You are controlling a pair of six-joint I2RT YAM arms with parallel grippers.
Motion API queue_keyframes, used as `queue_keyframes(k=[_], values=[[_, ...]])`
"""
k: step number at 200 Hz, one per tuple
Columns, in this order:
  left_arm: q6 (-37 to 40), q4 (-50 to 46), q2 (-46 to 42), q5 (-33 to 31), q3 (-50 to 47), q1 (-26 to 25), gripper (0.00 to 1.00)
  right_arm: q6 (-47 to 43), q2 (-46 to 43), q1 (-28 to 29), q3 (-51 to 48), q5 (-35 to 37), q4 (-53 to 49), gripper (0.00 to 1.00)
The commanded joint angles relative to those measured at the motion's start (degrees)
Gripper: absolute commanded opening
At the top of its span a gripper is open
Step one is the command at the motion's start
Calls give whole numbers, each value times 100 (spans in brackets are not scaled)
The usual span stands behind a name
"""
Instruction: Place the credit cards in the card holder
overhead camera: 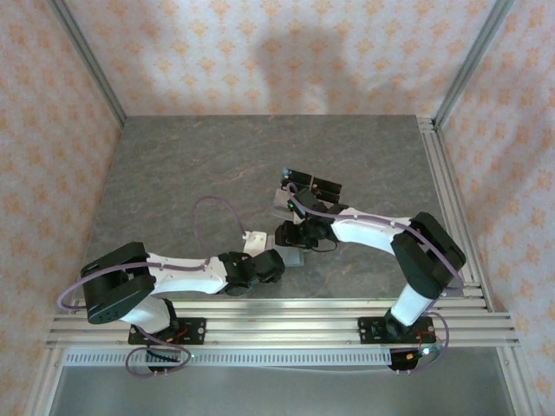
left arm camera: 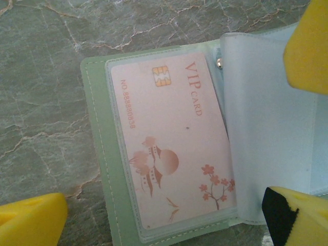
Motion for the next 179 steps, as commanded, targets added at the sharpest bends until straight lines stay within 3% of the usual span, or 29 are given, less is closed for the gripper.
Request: queue_keyframes(k=[1, 142, 179], values=[[-20, -43, -27, -236, 46, -52, 99, 83, 82, 11, -76, 110, 155, 47], [-20, -36, -64, -259, 10, -57, 99, 156, 166, -9, -251, 93, 233, 47], [-12, -49, -71, -247, 23, -52, 99, 146, 205, -9, -262, -203, 500, 46]])
